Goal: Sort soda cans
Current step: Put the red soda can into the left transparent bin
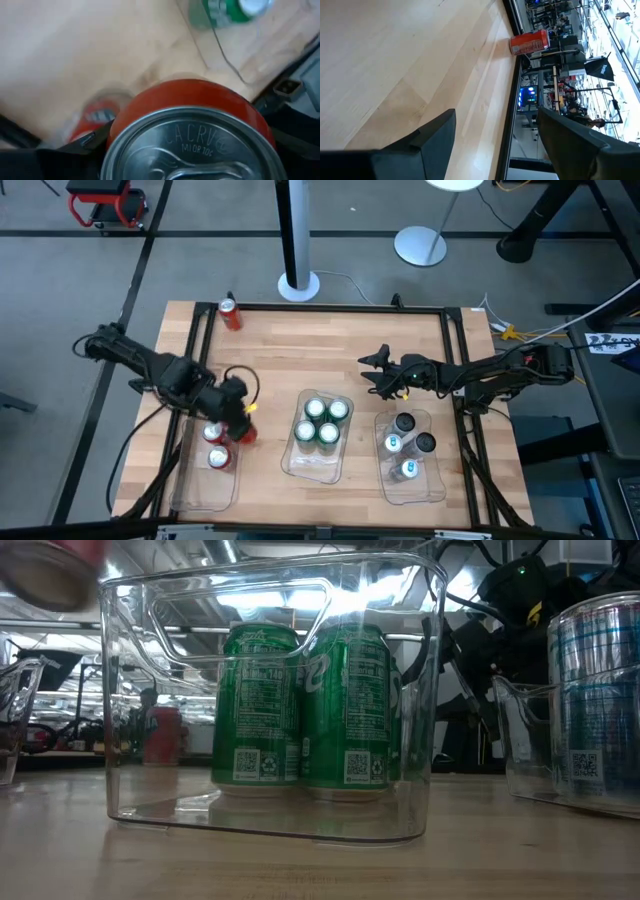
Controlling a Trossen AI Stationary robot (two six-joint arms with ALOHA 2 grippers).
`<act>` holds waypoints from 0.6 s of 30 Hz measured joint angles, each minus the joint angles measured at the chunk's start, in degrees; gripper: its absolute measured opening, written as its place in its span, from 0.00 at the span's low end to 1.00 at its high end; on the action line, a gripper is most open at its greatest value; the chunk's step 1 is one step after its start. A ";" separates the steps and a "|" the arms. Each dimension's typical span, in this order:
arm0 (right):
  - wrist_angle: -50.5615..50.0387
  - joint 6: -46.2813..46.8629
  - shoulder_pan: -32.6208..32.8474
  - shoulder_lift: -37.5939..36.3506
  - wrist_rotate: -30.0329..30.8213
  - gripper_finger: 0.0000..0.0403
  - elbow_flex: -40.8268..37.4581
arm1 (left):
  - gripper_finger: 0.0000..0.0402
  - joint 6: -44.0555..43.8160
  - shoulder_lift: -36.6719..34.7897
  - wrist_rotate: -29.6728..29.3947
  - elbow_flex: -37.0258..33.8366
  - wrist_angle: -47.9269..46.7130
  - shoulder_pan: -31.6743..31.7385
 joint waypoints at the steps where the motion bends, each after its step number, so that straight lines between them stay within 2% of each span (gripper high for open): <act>1: 0.02 0.00 -0.01 0.00 -0.01 0.69 0.00 | 0.75 -2.13 0.00 0.03 0.00 0.02 -1.68; 6: 0.09 0.09 -0.01 0.00 -0.01 0.69 0.01 | 0.75 -15.63 0.00 -0.51 0.00 0.02 -10.25; 18: 1.80 -0.07 0.00 0.00 -0.01 0.69 0.00 | 0.75 -45.07 0.10 -7.04 0.00 0.09 -29.57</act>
